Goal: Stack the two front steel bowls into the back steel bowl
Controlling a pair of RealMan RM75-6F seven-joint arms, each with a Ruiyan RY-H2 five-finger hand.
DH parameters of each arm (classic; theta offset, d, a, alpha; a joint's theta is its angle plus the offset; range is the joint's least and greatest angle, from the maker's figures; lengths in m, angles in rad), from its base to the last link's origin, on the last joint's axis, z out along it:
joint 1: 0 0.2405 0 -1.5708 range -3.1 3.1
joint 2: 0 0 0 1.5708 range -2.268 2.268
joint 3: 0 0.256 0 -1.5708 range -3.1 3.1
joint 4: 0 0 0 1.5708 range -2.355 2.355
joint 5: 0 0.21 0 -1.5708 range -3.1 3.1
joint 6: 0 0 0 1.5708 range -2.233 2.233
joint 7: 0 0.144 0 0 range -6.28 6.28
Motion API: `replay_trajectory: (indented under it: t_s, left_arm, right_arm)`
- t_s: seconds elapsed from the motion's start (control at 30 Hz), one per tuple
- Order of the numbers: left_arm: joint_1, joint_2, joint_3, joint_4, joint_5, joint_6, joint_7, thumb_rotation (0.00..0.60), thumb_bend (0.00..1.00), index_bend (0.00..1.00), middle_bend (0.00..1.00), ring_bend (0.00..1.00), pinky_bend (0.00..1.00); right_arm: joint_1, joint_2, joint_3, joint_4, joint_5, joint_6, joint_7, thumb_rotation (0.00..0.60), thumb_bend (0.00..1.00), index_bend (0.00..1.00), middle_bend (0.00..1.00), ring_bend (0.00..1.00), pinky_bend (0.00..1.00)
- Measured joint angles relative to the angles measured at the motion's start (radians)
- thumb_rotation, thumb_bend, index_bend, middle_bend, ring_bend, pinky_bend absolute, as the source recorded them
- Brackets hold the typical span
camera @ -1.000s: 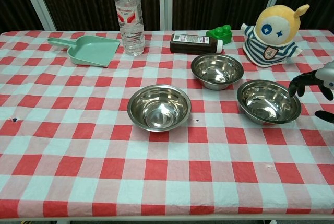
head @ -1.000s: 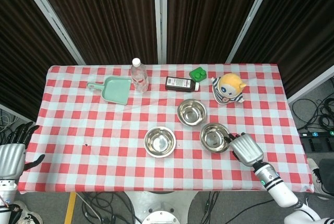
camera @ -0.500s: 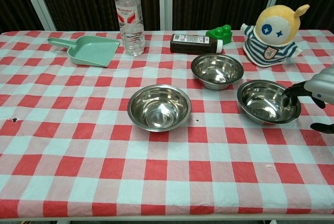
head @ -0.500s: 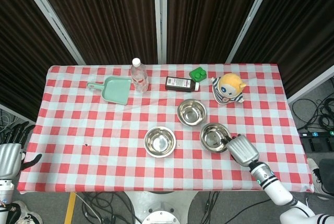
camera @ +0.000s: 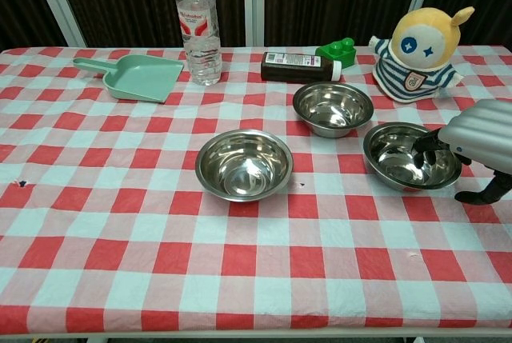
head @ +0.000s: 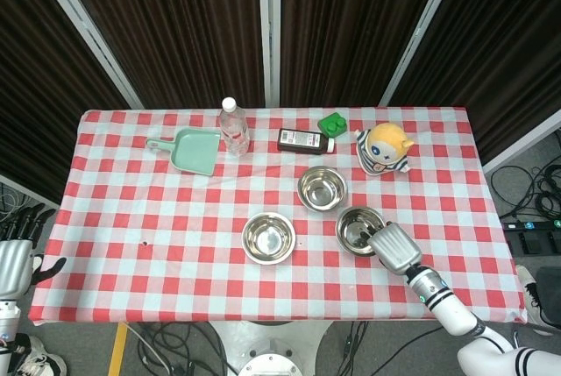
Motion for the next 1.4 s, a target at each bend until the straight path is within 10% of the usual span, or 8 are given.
replay_trajectory:
  t_s: [1.4]
  left_arm:
    - [-0.003, -0.007, -0.006, 0.032, -0.008, -0.013, -0.031, 0.600, 0.20, 0.20, 0.20, 0.12, 0.21]
  right_arm:
    - [0.043, -0.098, -0.004, 0.140, -0.004, 0.040, 0.031, 0.600, 0.33, 0.67, 0.59, 0.64, 0.58]
